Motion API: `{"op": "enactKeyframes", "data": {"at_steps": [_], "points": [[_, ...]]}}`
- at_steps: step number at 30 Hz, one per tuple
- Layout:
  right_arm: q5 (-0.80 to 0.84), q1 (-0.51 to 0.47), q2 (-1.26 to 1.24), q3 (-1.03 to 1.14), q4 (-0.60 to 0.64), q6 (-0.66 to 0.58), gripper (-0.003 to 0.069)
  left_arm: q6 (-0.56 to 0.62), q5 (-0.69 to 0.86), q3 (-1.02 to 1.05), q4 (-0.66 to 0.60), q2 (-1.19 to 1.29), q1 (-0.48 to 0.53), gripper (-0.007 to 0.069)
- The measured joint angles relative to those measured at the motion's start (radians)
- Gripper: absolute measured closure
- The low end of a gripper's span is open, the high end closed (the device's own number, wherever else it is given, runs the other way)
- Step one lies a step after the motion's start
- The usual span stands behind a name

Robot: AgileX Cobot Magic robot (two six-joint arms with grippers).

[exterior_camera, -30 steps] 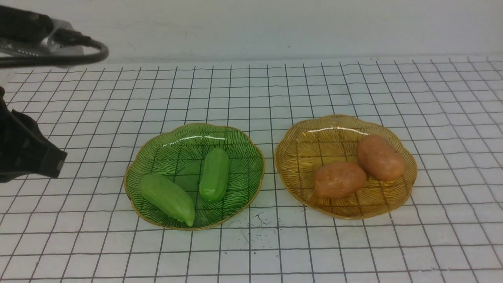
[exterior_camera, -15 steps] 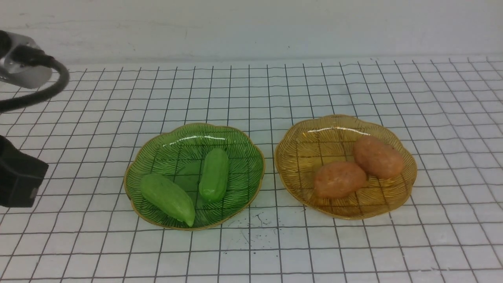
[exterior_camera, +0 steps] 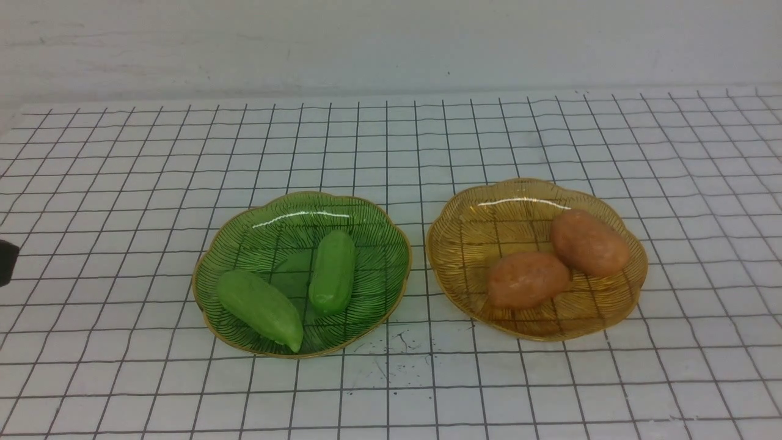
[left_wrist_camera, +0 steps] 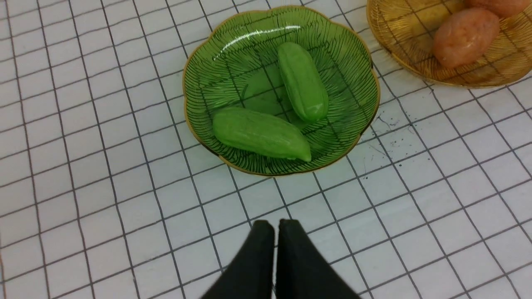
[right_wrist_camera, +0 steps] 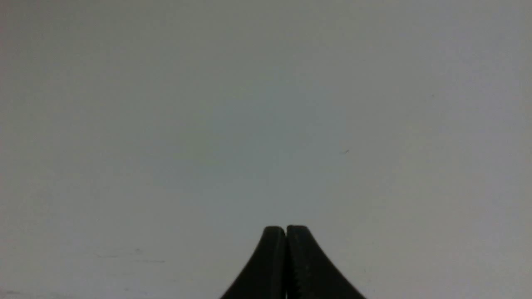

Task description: Put different types of vegetables on the plate.

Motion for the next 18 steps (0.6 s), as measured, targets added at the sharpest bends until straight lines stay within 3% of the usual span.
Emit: {"op": "enactKeyframes", "data": {"at_steps": [18], "points": [[0.0, 0.0, -0.072, 0.001, -0.026, 0.007, 0.0673, -0.001, -0.269, 0.238, -0.04, -0.279, 0.0, 0.0632]]}}
